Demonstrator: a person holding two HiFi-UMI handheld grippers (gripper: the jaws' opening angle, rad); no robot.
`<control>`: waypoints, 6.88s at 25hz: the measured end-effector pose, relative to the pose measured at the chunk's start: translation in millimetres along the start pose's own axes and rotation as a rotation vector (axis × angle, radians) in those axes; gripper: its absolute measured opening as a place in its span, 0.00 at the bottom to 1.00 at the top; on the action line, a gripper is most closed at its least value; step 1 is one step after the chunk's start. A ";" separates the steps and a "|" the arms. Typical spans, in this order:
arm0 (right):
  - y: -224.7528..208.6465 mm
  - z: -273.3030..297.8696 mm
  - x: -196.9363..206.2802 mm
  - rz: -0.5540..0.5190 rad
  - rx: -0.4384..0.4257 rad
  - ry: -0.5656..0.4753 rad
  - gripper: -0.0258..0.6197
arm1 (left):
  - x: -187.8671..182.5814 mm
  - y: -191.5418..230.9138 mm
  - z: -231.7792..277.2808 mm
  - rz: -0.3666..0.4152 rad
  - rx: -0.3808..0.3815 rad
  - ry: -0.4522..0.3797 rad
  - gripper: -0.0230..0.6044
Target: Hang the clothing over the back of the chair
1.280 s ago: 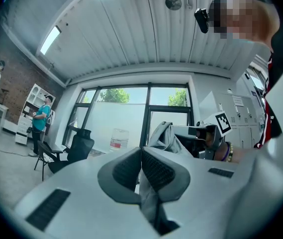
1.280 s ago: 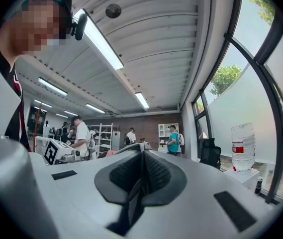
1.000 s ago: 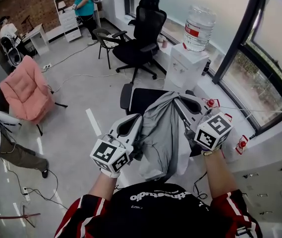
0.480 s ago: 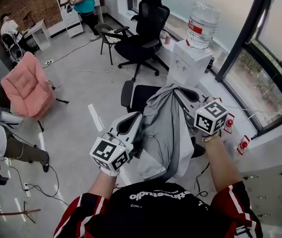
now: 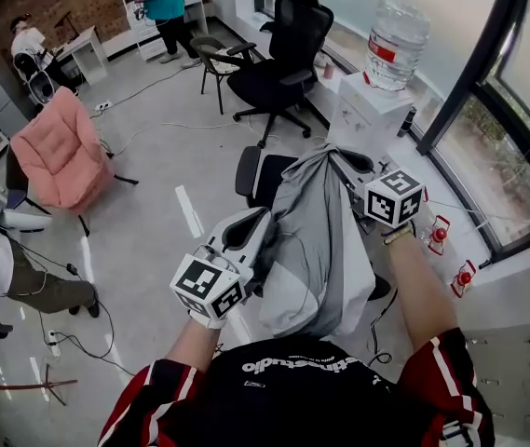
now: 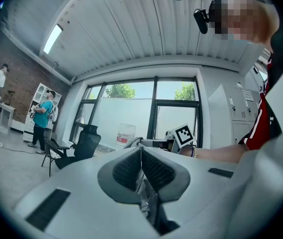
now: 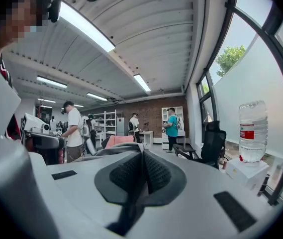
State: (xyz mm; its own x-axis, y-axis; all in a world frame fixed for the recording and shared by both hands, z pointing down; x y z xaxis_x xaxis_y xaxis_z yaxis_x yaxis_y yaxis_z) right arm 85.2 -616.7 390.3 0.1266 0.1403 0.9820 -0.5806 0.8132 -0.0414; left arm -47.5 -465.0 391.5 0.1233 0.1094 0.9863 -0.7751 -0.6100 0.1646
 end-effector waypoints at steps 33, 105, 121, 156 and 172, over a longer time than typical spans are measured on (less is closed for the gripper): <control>-109.9 49.4 84.0 0.128 0.126 0.163 0.09 | 9.2 15.4 7.7 -0.010 -0.063 0.030 0.08; 111.2 -97.4 17.6 0.054 0.230 -0.070 0.06 | -3.9 -63.0 -85.8 0.025 0.122 -0.017 0.08; 172.9 -155.1 13.5 0.067 0.400 -0.118 0.06 | -5.0 -88.3 -105.5 0.036 0.146 -0.033 0.08; 314.4 -210.3 42.8 0.102 0.542 -0.171 0.06 | 14.1 -110.7 -179.3 0.125 0.042 -0.017 0.08; 331.2 -222.8 55.9 0.111 0.608 -0.190 0.05 | 19.7 -105.3 -206.3 0.109 0.014 -0.016 0.08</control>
State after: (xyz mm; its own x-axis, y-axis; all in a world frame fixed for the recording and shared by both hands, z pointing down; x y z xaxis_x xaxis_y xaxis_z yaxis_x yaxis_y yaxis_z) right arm 79.2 -213.7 390.5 -0.0725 0.0569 0.9957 -0.9412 0.3265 -0.0872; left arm -91.3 -236.7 391.6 0.0484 0.0291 0.9984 -0.7755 -0.6289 0.0559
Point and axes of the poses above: the fingertips, and each gripper's own axes: z forward along the fingers, y to its left, x out of its underside, the point moved 2 cm from there along -z, backward along the fingers, and after that the axes turned 3 degrees about y, right-handed, at the moved point
